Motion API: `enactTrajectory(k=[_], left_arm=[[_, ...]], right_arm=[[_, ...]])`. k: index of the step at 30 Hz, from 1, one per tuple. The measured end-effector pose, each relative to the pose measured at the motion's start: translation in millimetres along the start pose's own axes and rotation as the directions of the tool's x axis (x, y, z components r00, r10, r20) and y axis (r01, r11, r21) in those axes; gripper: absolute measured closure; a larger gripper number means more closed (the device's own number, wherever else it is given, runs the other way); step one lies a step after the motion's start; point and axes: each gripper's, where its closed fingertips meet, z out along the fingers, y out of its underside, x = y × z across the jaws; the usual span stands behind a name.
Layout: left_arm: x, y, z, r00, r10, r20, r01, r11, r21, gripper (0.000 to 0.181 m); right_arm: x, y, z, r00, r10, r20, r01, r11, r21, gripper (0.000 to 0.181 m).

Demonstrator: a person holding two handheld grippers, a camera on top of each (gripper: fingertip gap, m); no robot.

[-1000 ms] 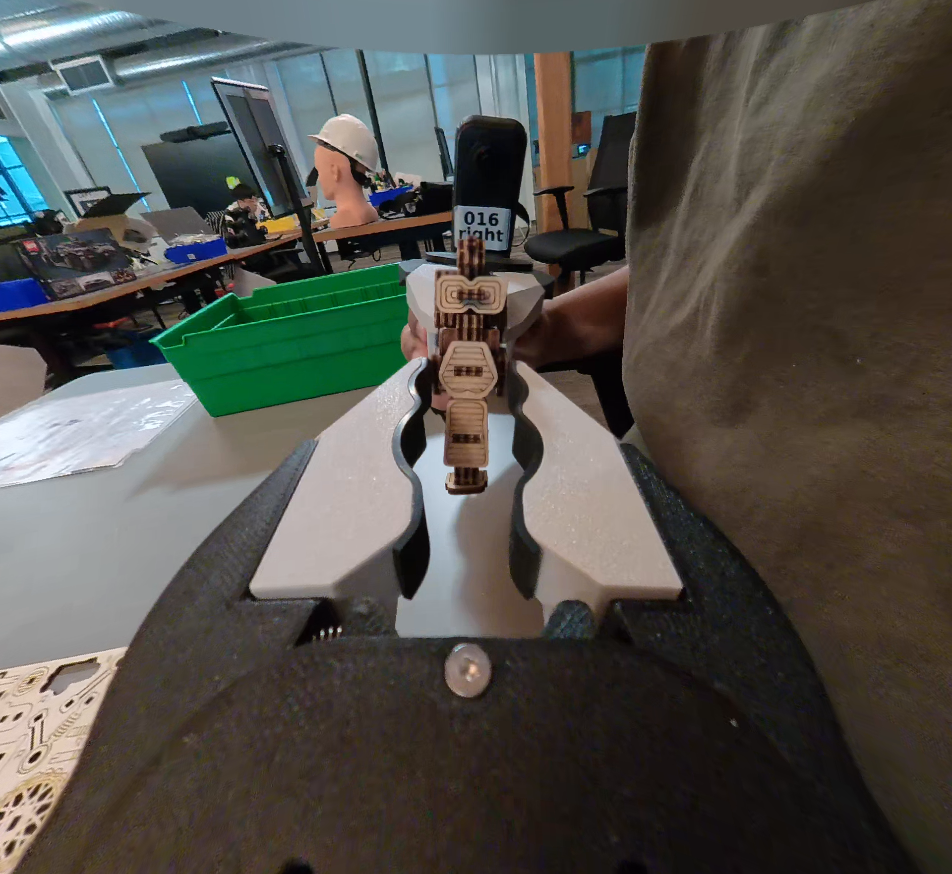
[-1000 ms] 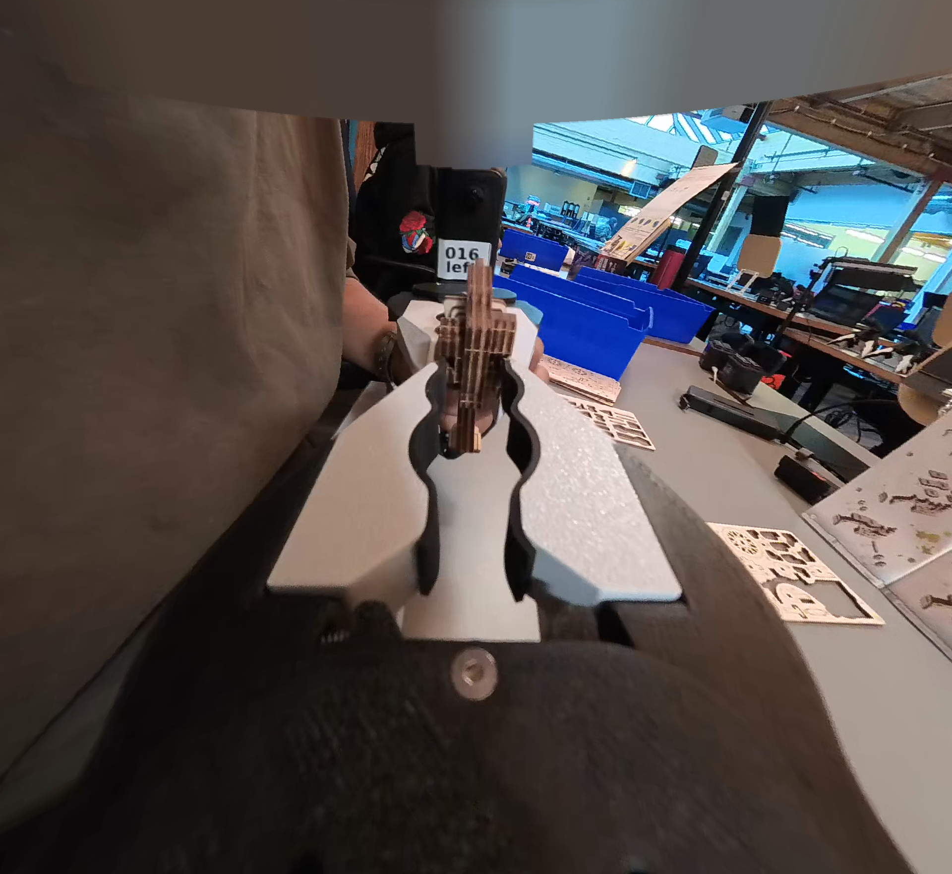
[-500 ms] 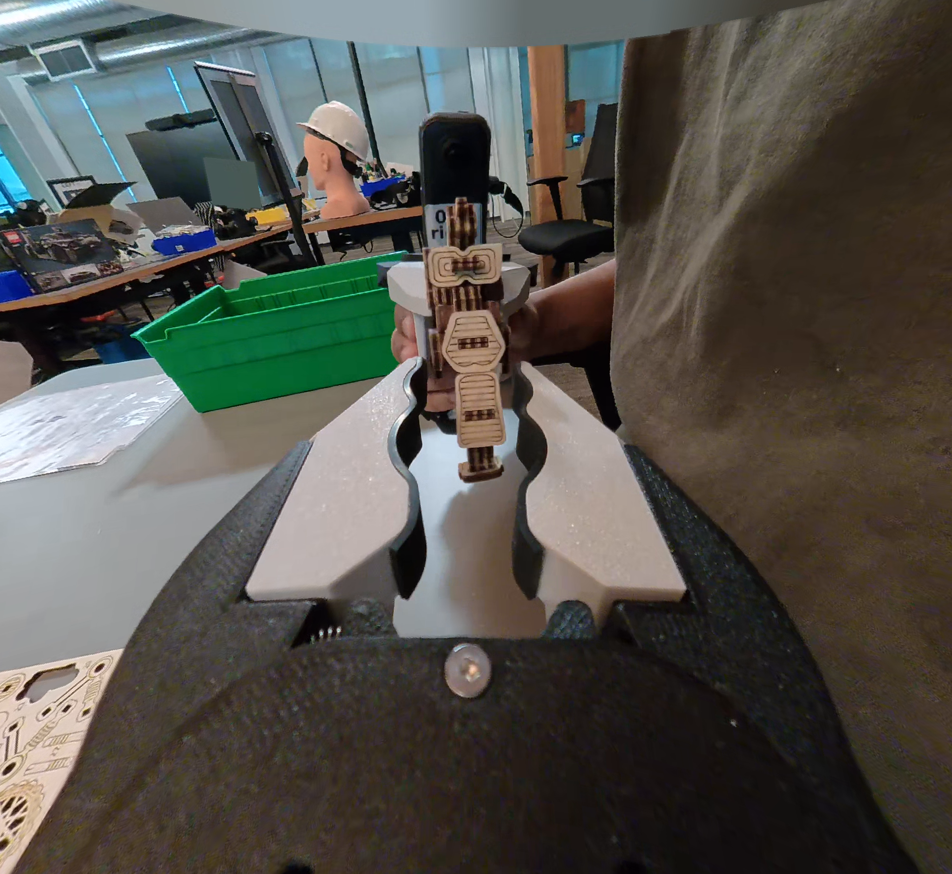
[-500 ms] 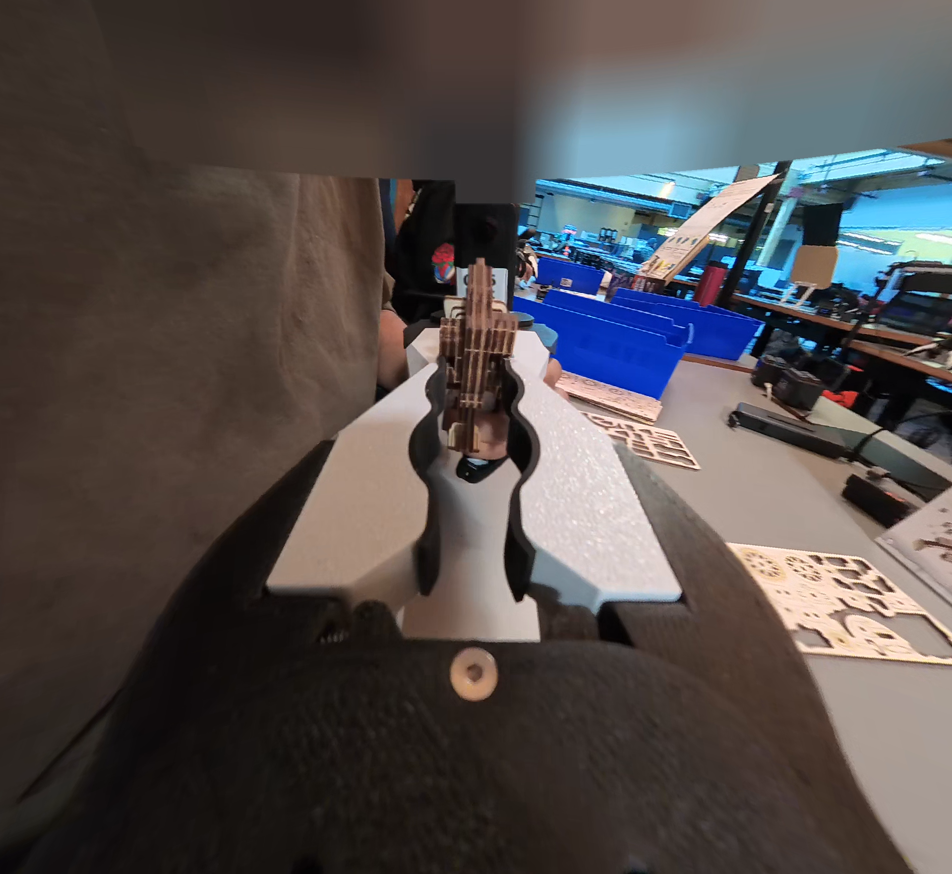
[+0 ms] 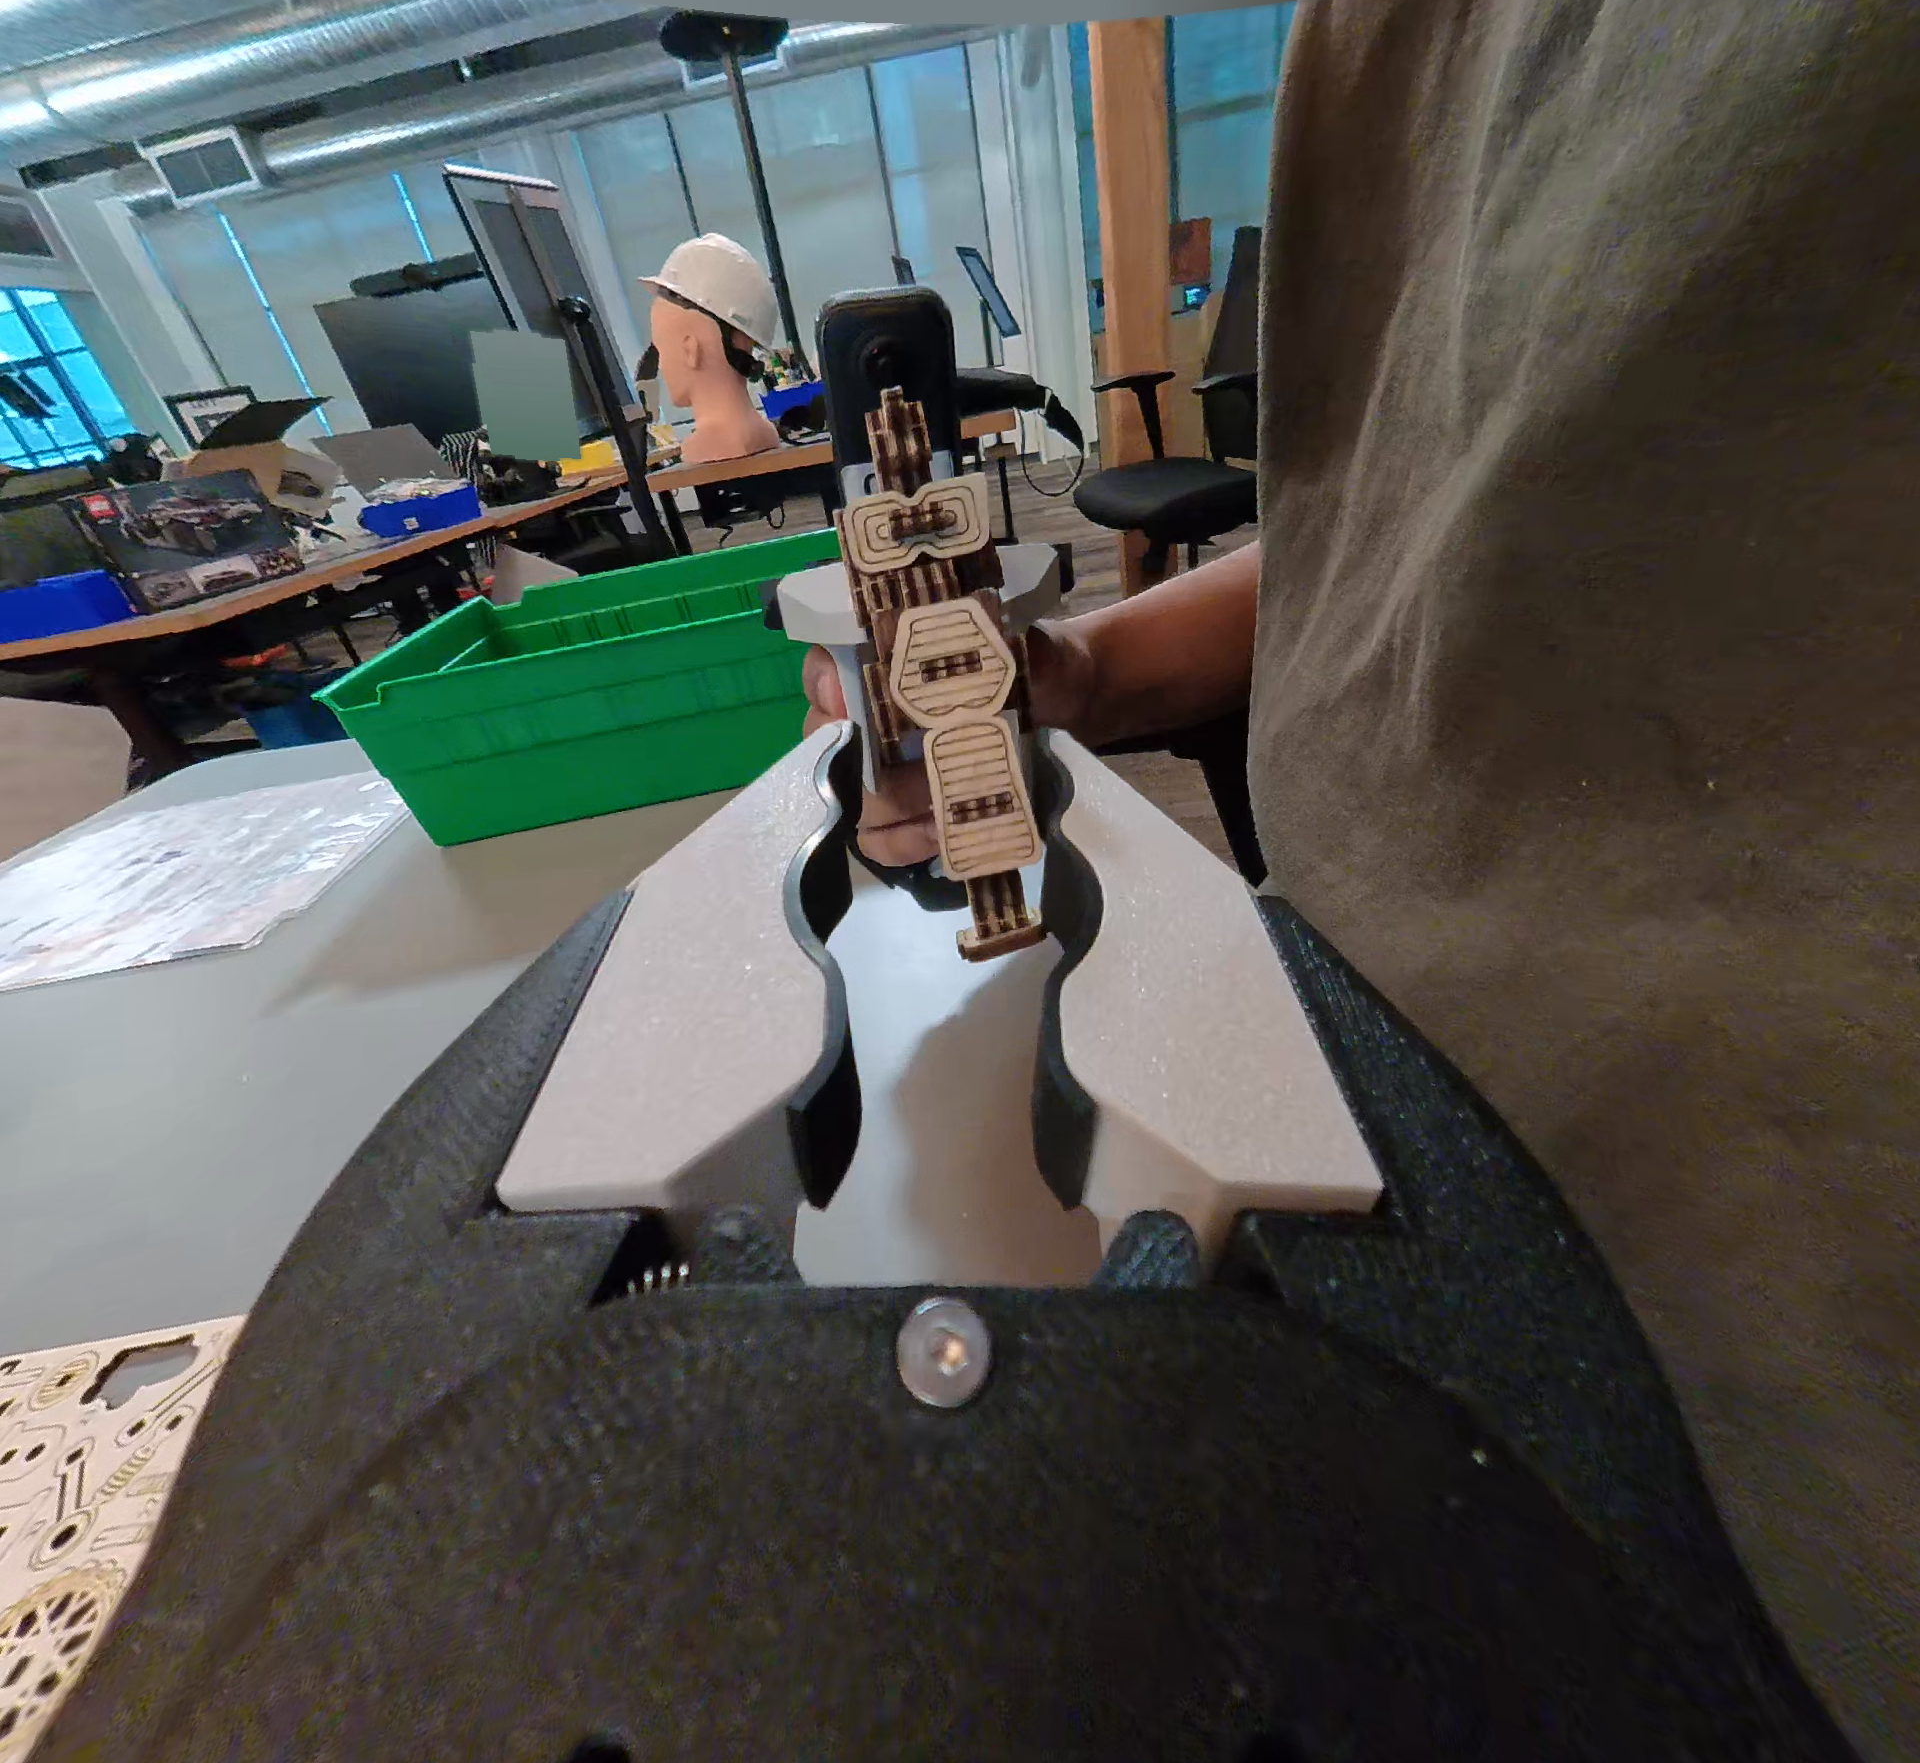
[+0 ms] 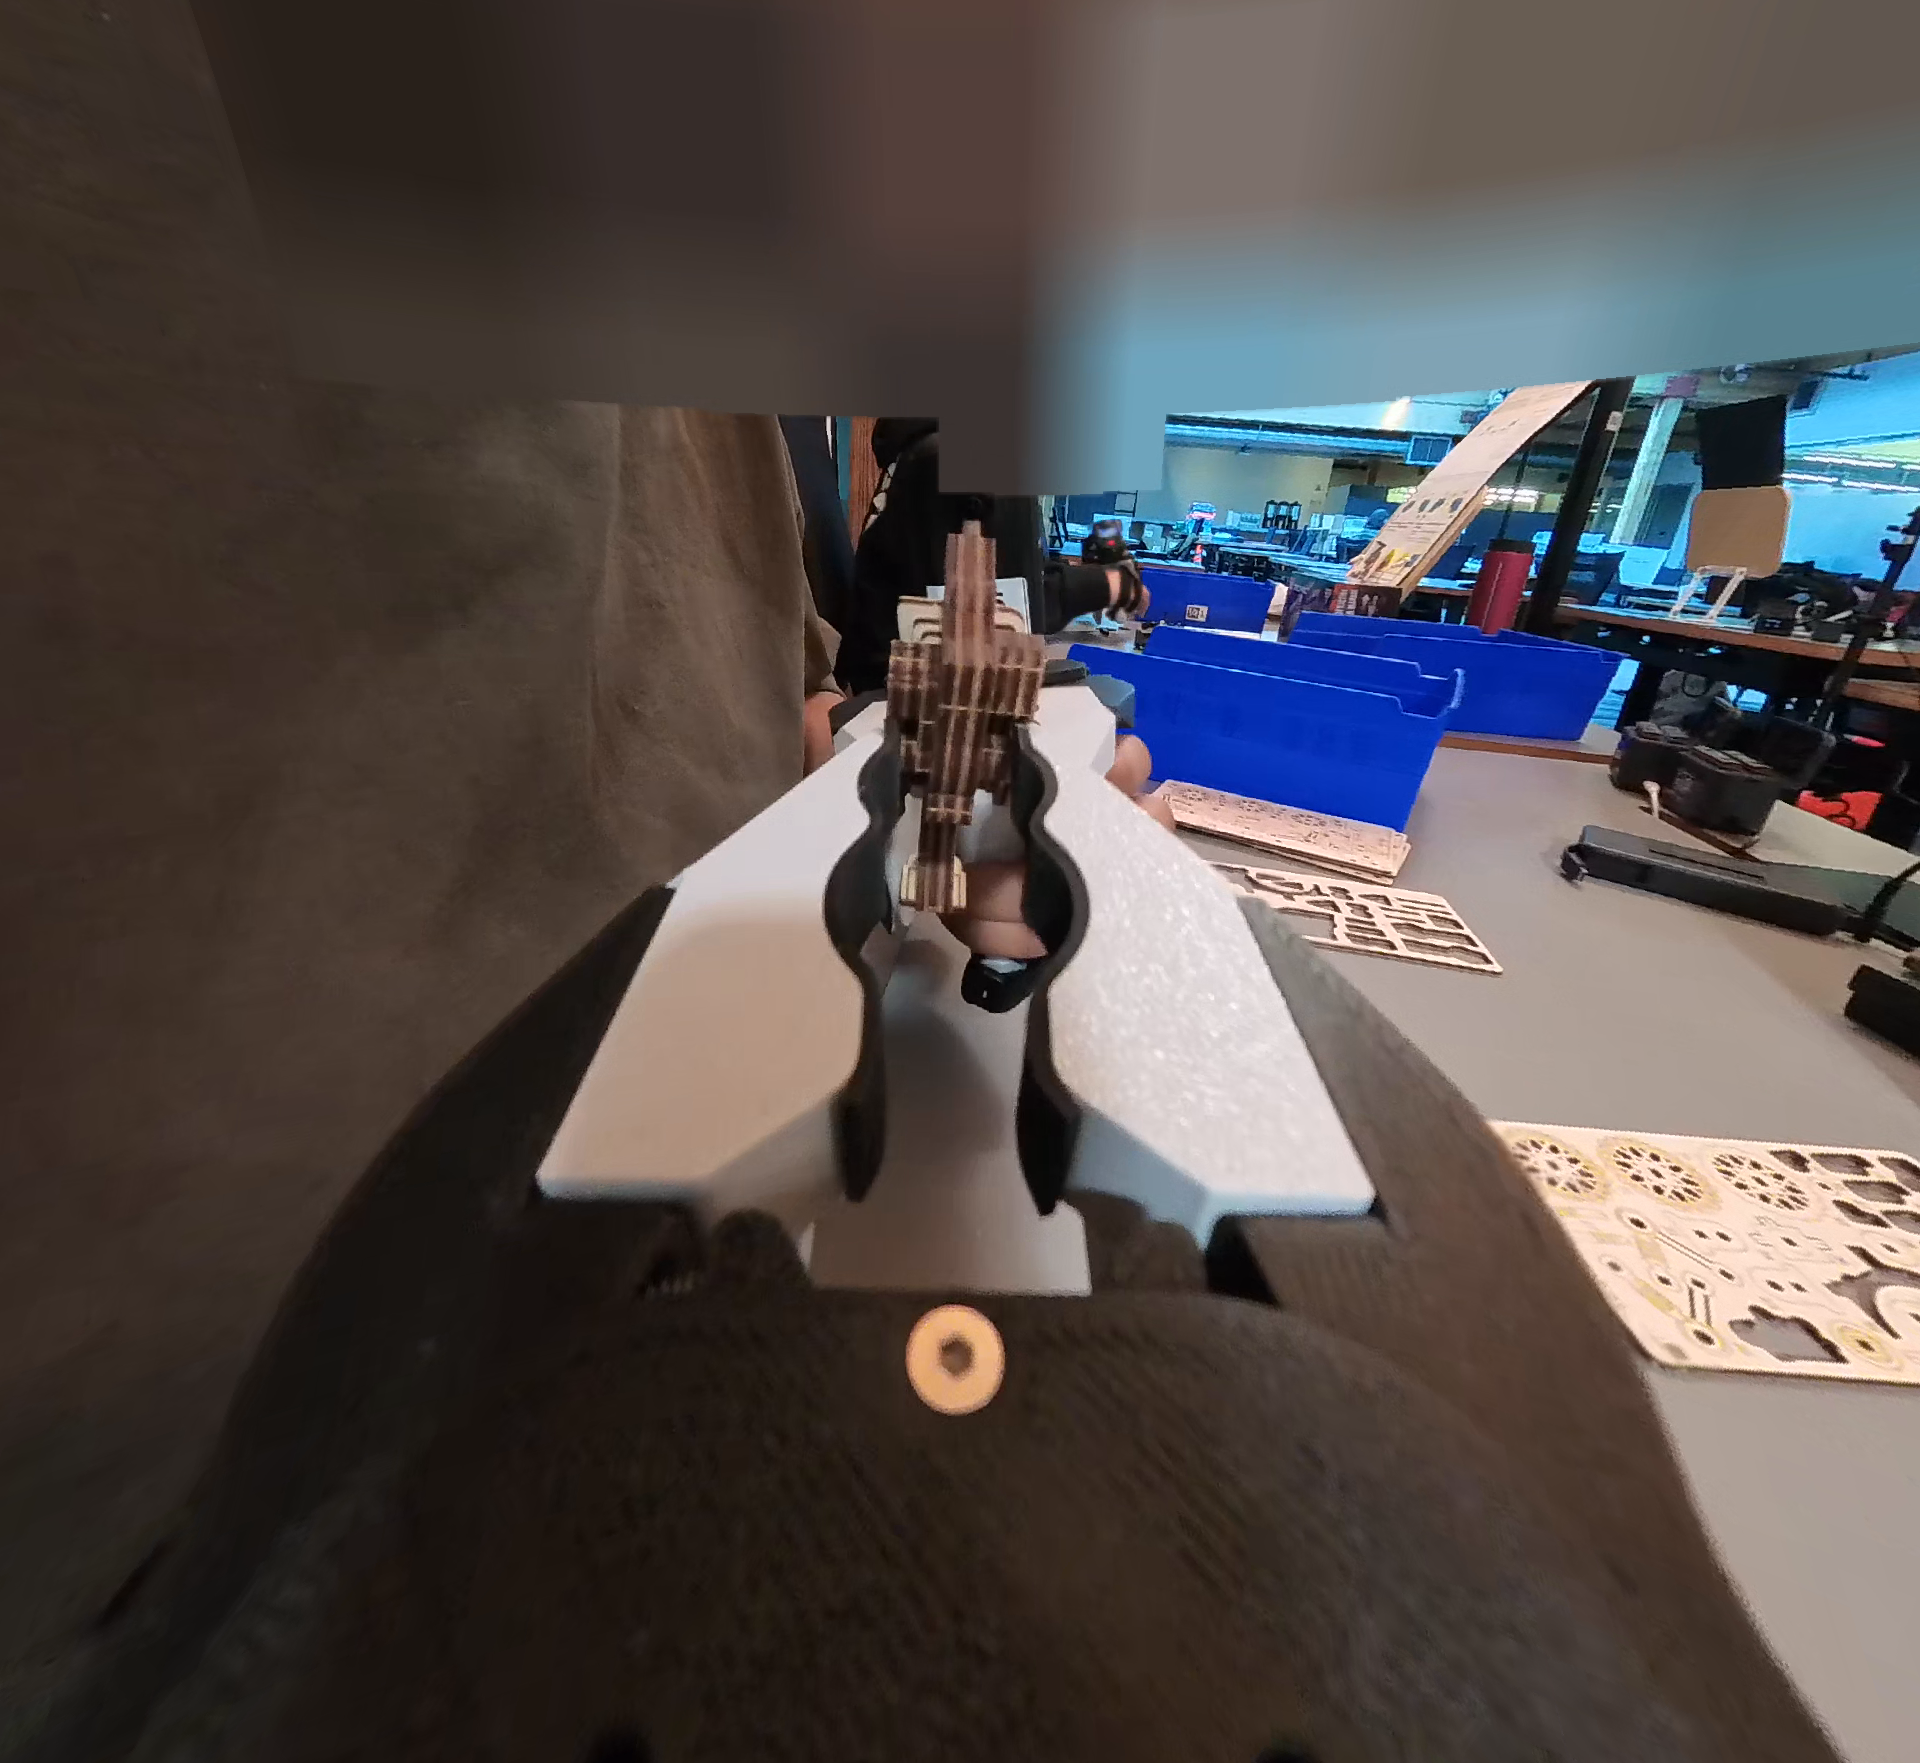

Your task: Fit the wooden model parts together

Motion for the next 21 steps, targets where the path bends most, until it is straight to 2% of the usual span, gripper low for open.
enactTrajectory(k=[12,21], left_arm=[[4.2,-4.3,1.5,0.999,0.049,0.018,-0.049,0.999,0.016,0.154],[3.2,-8.6,1.1,0.999,0.035,0.029,-0.036,0.999,0.041,0.153]], right_arm=[[-2.7,2.1,1.9,1.0,0.011,0.017,-0.011,1.0,-0.008,0.162],[-1.1,3.0,1.5,0.999,0.042,0.02,-0.042,0.999,-0.009,0.162]])
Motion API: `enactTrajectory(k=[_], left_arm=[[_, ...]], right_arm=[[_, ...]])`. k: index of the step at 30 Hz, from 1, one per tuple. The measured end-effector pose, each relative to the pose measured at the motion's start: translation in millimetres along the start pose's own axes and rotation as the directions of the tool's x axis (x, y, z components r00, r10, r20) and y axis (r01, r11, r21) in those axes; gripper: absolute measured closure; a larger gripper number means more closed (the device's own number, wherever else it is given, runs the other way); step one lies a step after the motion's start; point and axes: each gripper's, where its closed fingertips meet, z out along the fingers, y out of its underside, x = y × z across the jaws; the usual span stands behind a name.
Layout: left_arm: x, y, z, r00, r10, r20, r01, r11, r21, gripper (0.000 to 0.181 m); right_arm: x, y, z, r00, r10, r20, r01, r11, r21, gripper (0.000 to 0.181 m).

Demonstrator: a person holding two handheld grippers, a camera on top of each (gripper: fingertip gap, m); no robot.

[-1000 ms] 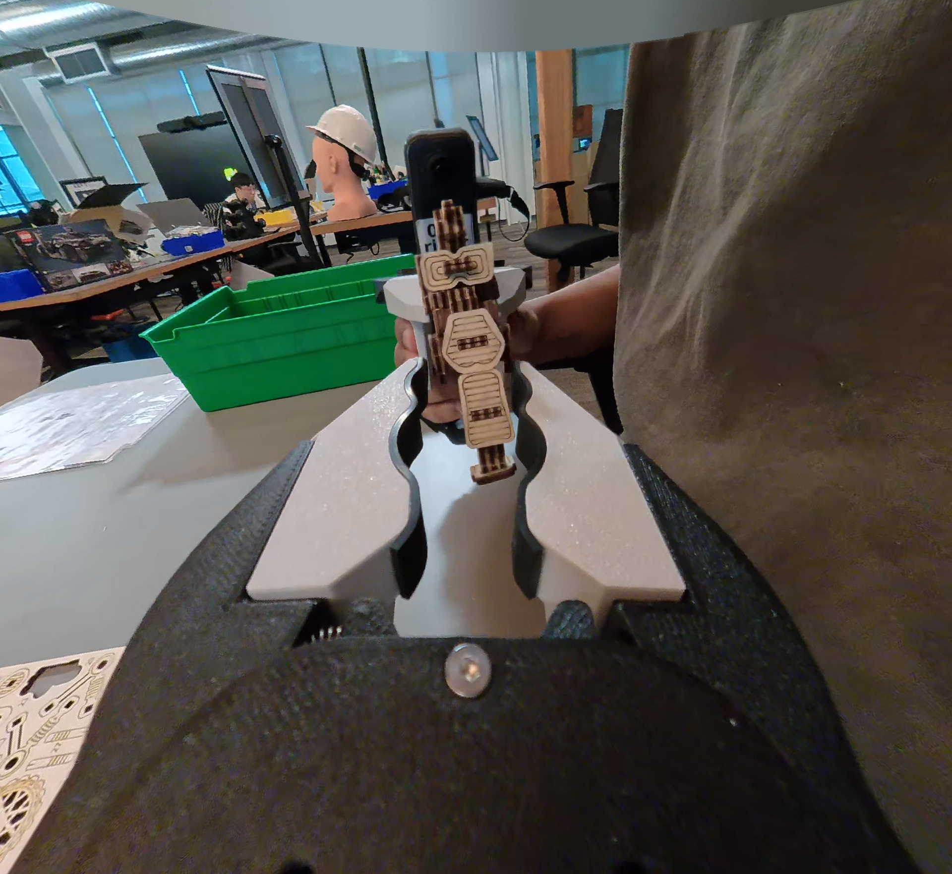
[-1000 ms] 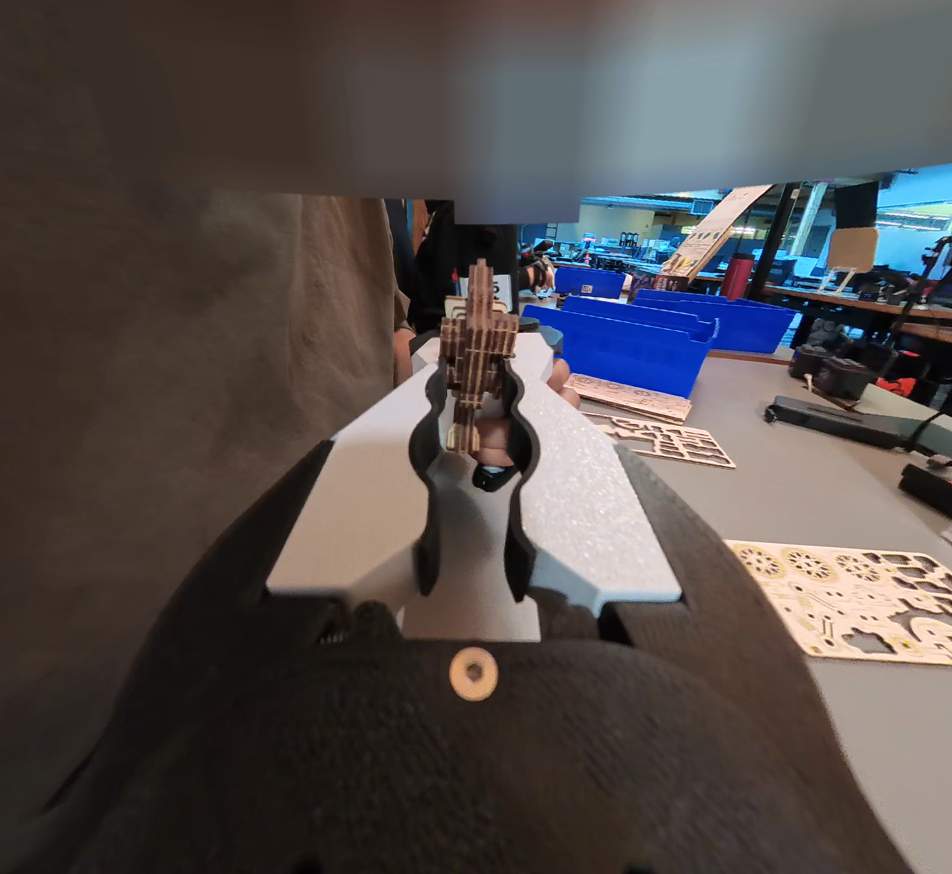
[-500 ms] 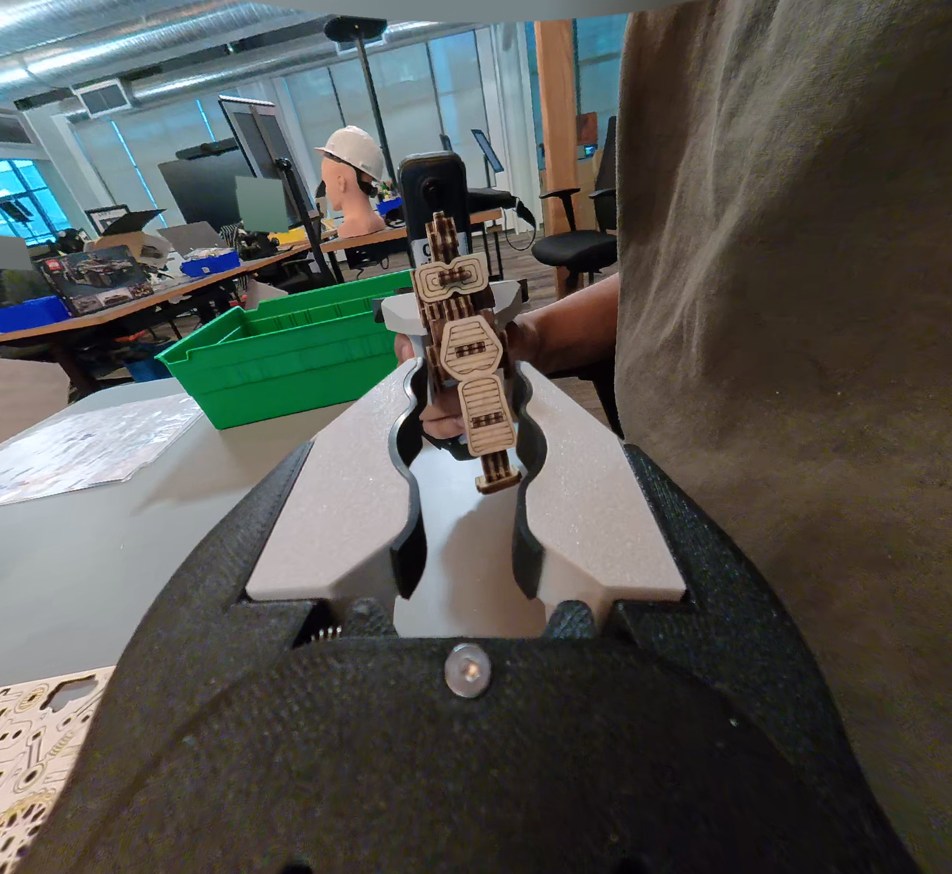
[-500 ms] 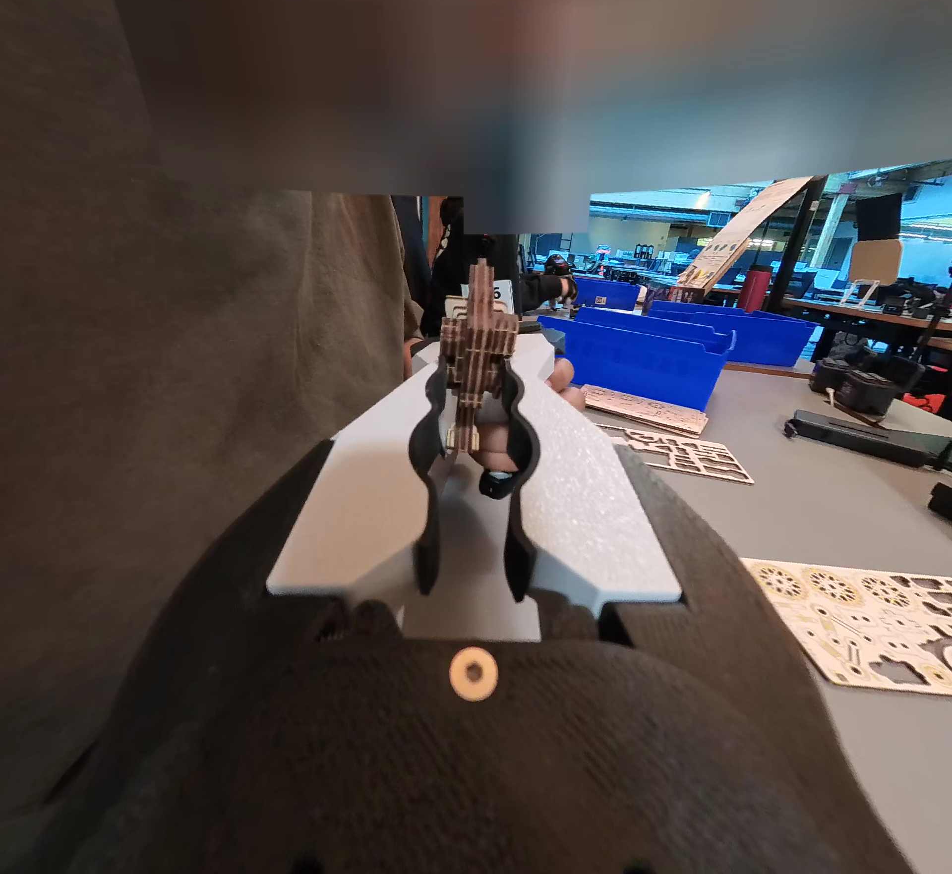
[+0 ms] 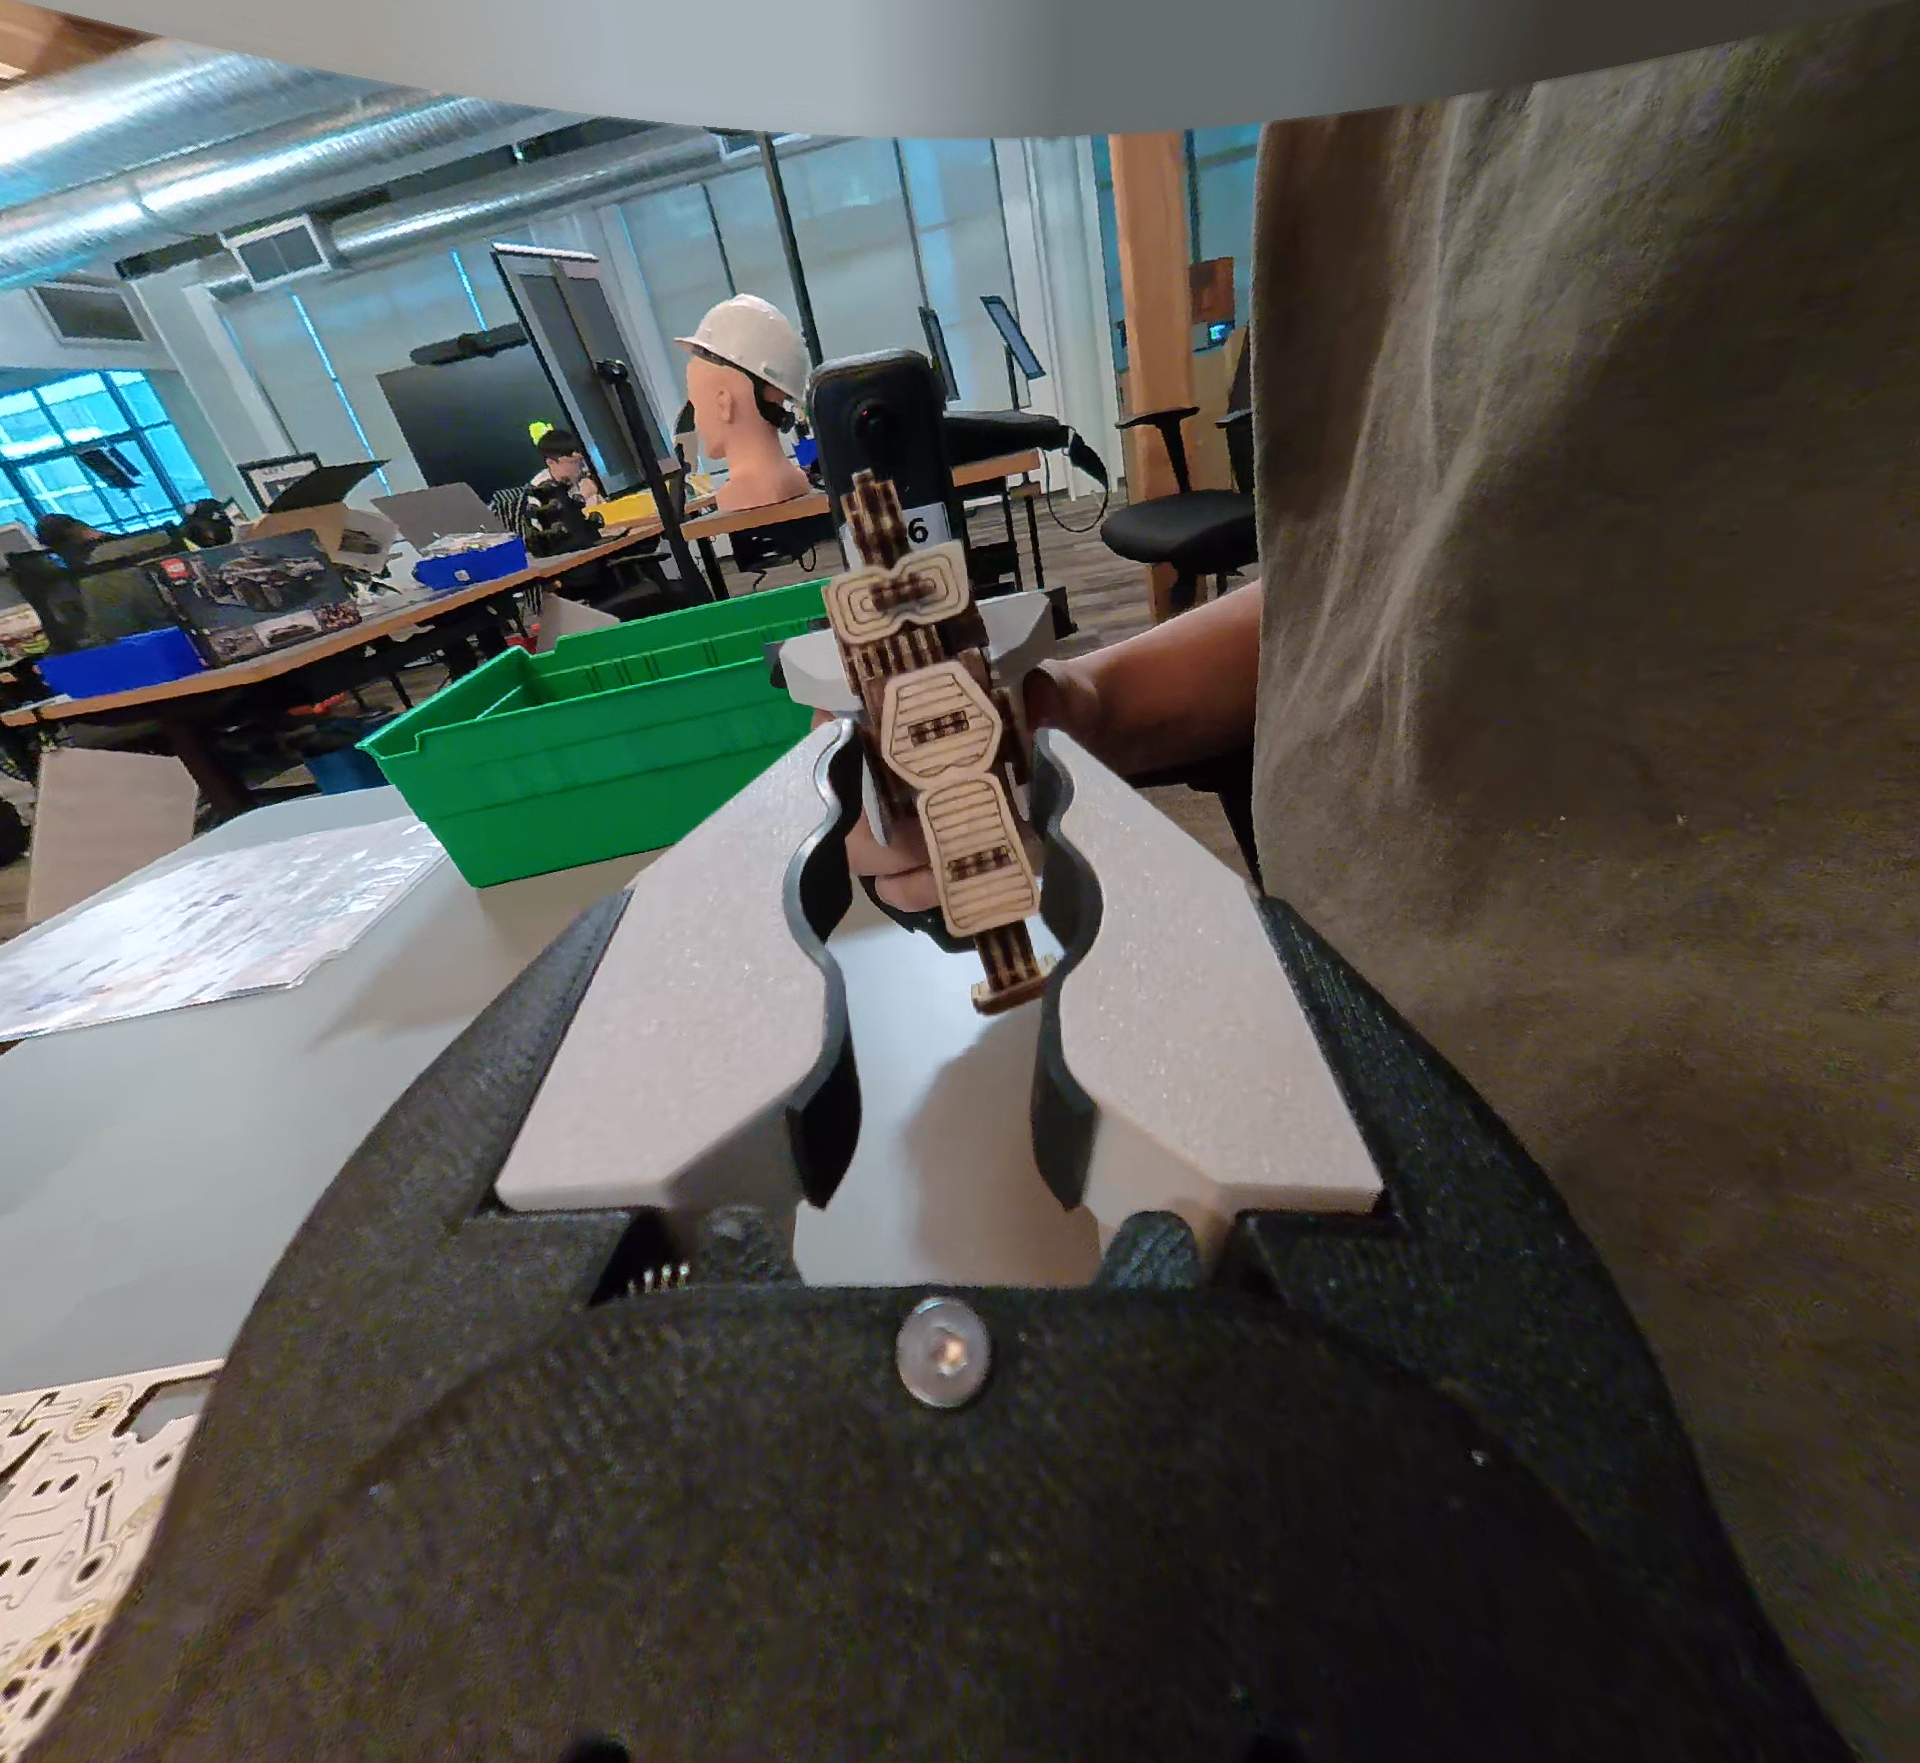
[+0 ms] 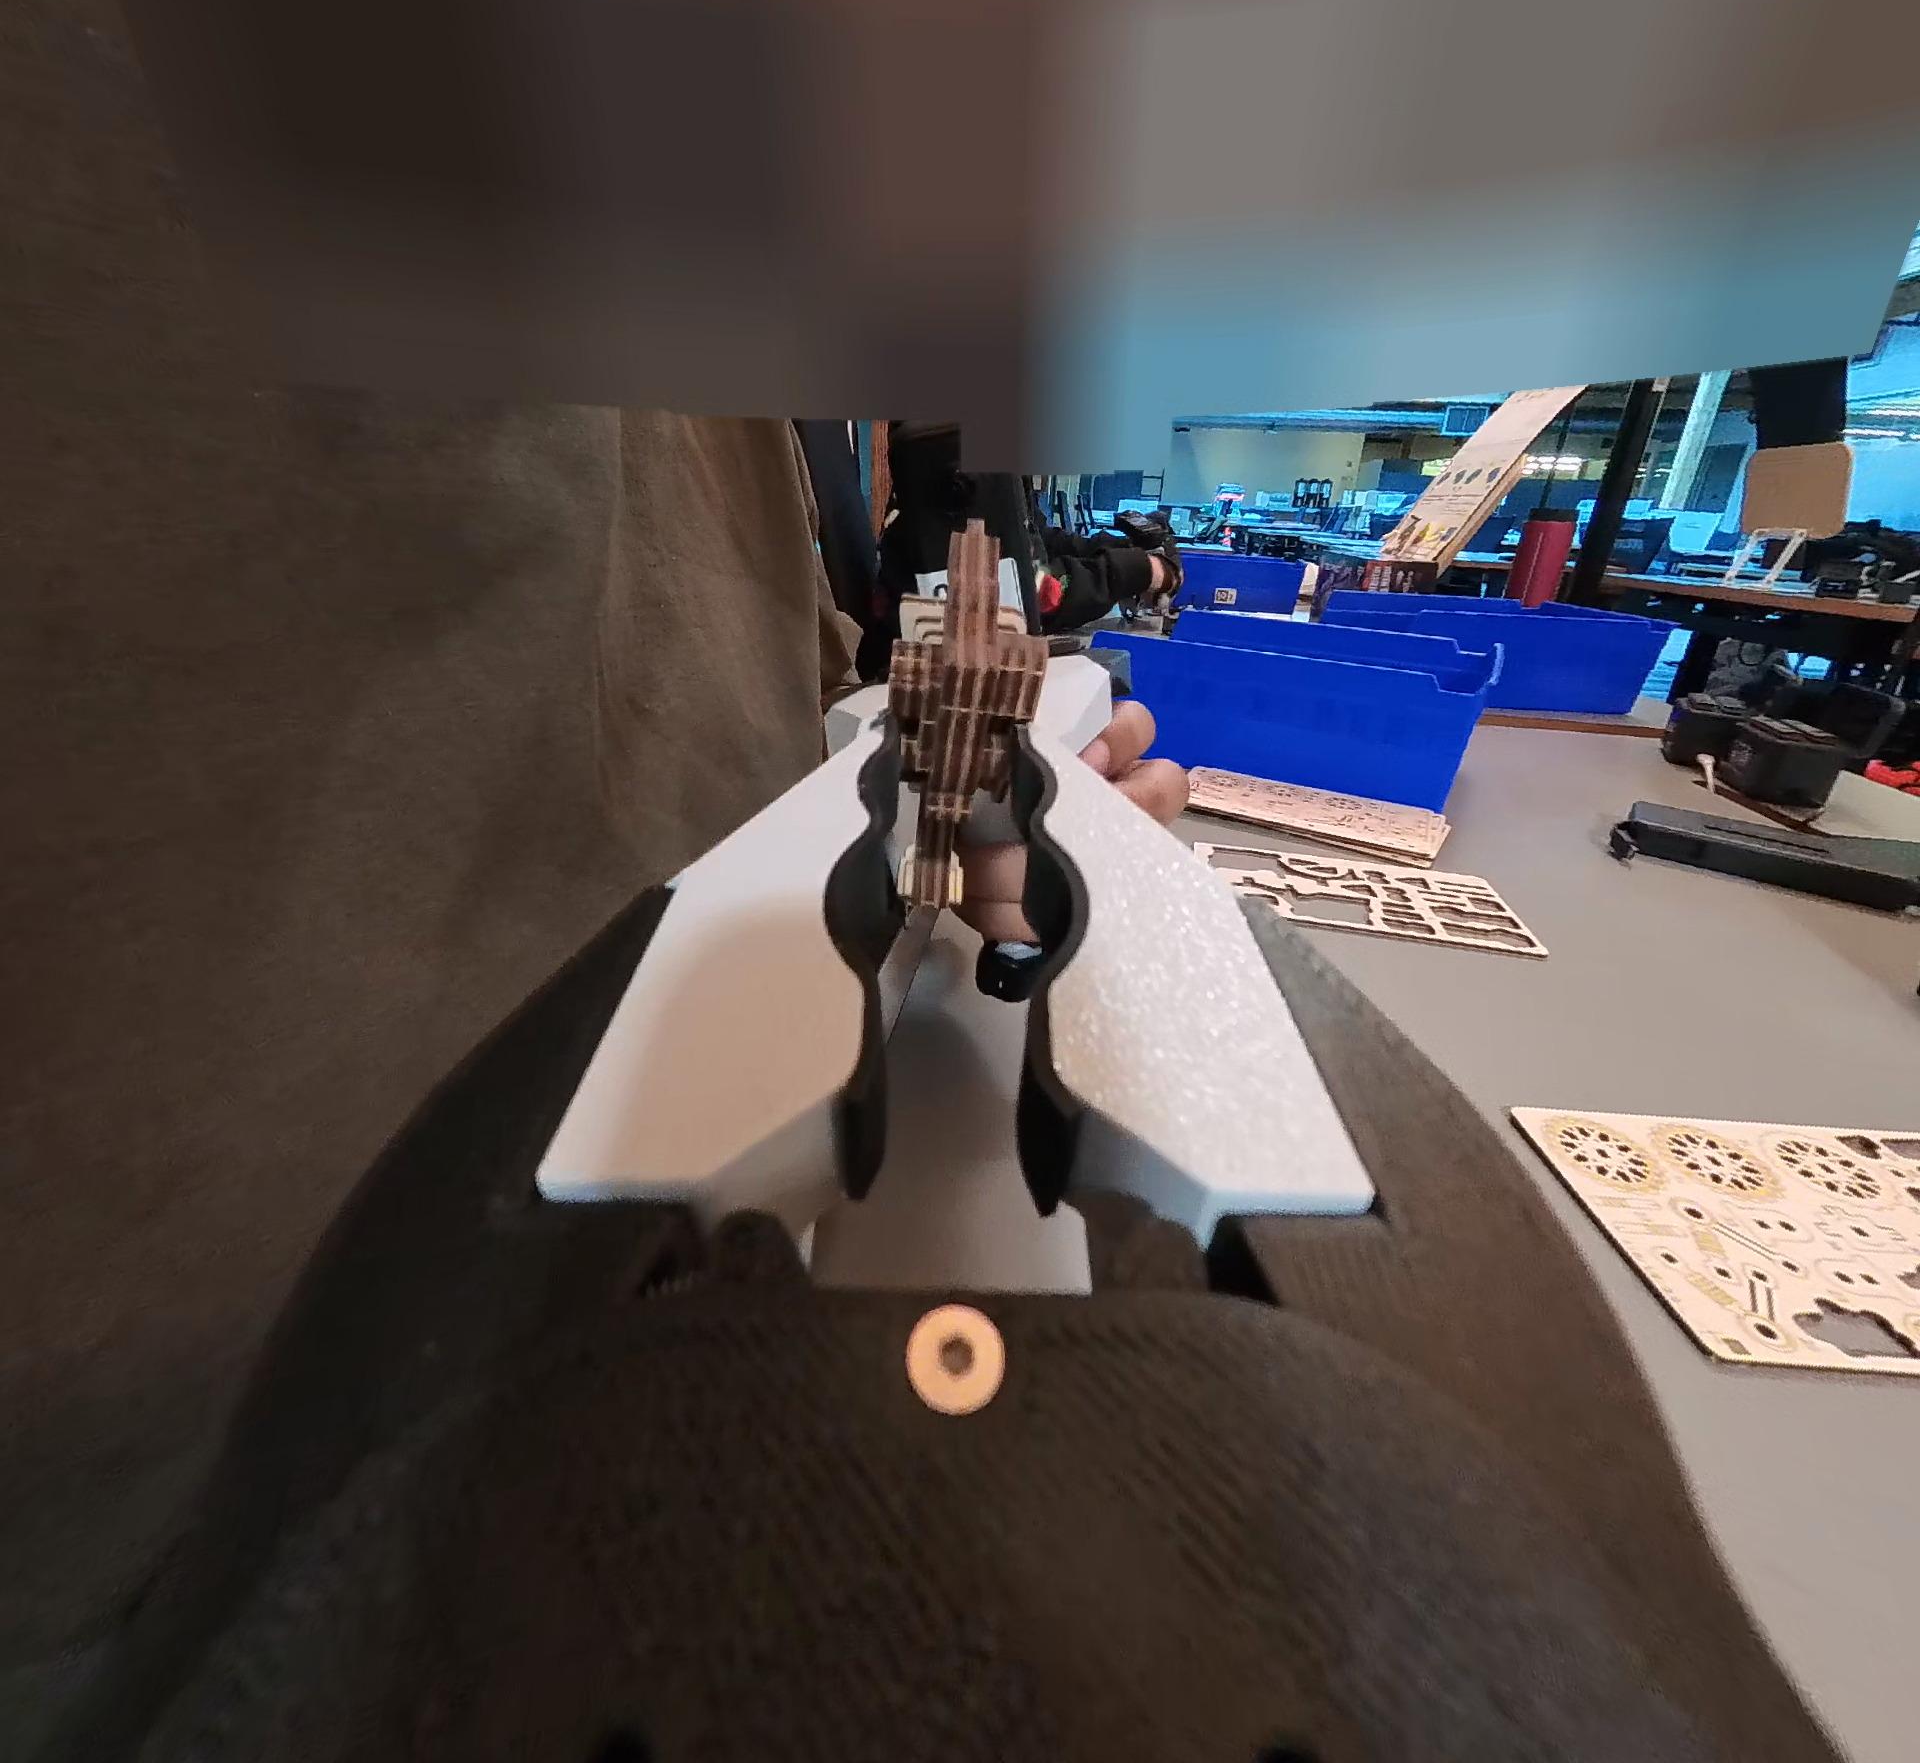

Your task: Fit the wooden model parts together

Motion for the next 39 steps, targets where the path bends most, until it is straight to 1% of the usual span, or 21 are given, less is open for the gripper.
enactTrajectory(k=[9,17,26,31,39], left_arm=[[-2.5,0.0,-0.1,0.999,-0.051,-0.008,0.051,0.999,-0.002,0.154],[-8.0,3.4,2.4,0.989,-0.15,-0.008,0.15,0.988,-0.027,0.155],[-16.2,8.0,2.5,0.968,-0.25,0.006,0.25,0.968,-0.027,0.154],[-18.8,10.6,1.5,0.977,-0.209,0.044,0.21,0.977,-0.021,0.153],[-24.1,9.8,-0.5,0.966,-0.251,0.055,0.252,0.968,-0.001,0.153]], right_arm=[[1.7,-0.3,-0.2,1.0,0.008,-0.006,-0.008,1.0,0.004,0.162],[5.5,-1.3,-3.0,1.0,0.019,-0.024,-0.019,1.0,0.012,0.162],[16.9,2.3,-5.6,0.994,0.092,-0.064,-0.091,0.996,0.012,0.162],[19.3,4.9,-5.2,0.992,0.098,-0.078,-0.098,0.995,0.001,0.162],[22.8,6.0,-6.9,0.99,0.099,-0.097,-0.1,0.995,-0.006,0.163]])
